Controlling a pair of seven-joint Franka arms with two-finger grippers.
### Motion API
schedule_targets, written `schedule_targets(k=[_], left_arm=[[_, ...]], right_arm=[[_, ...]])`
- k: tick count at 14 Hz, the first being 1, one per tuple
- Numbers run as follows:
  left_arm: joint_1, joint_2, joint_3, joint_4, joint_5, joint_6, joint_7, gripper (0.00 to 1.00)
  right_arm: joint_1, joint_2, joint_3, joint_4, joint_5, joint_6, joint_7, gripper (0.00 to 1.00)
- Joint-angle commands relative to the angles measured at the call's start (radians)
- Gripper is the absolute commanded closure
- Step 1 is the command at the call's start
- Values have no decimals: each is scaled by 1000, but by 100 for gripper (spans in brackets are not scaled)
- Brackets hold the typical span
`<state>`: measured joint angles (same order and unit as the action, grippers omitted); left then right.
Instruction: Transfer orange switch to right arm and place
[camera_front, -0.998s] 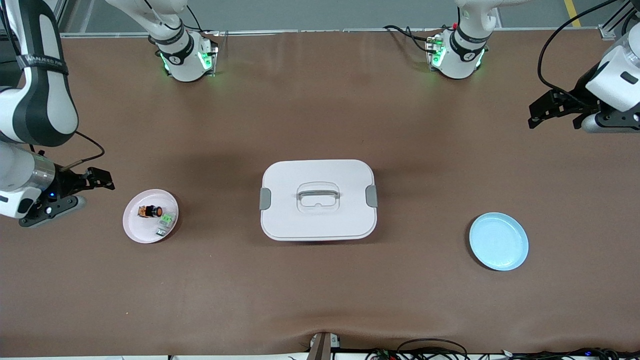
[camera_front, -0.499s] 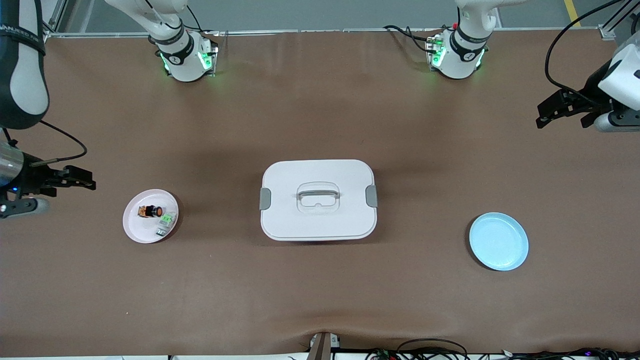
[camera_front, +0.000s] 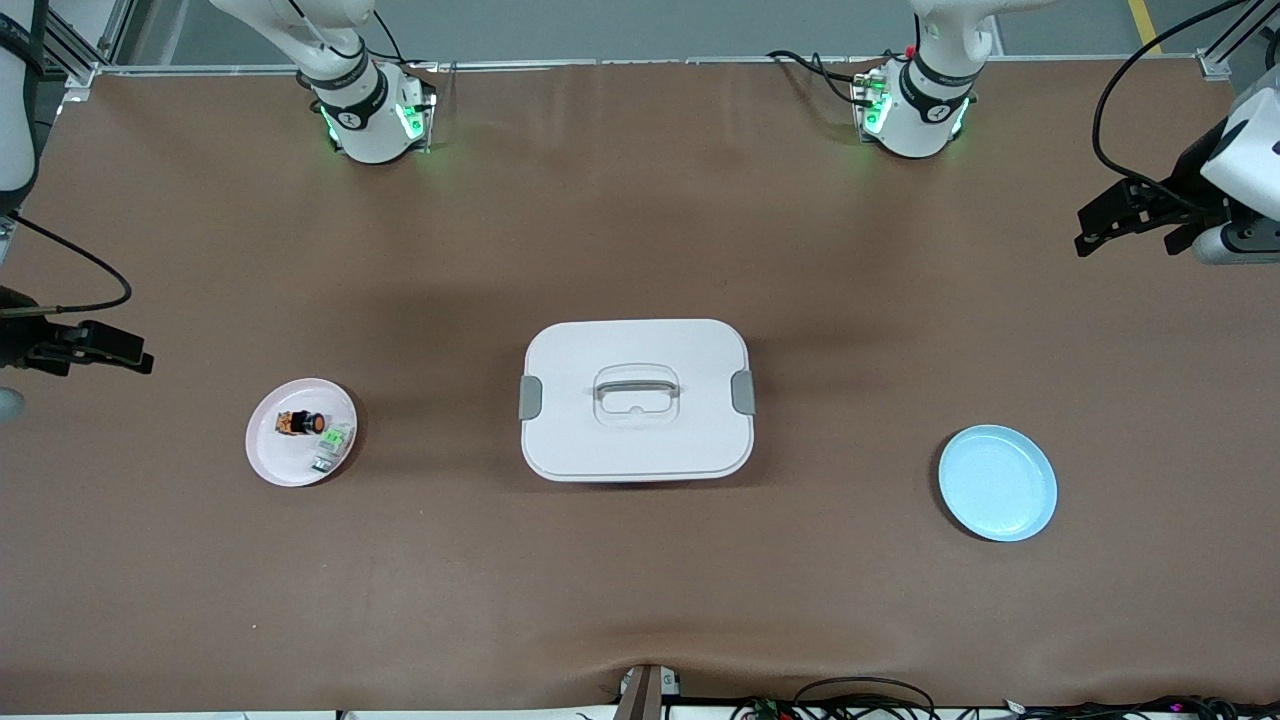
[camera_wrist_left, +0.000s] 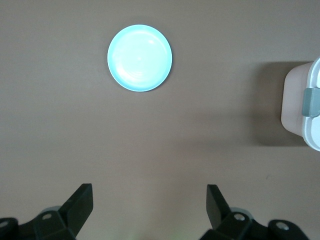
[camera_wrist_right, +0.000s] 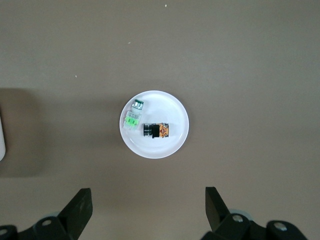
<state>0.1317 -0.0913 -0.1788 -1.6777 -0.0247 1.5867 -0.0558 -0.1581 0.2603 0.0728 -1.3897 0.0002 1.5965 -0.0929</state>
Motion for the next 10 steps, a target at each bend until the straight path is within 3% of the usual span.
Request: schedule_targets(k=[1, 4, 10], left_arm=[[6, -24, 5, 1, -17, -22, 24, 0], [6, -24, 5, -1, -17, -25, 27, 0], [22, -25, 4, 1, -17, -28, 37, 0]], right_arm=[[-5, -4, 12, 15, 18, -26, 18, 0], [-5, -4, 9, 92, 7, -29, 27, 0], [-12, -32, 2, 123, 17, -85, 30, 0]])
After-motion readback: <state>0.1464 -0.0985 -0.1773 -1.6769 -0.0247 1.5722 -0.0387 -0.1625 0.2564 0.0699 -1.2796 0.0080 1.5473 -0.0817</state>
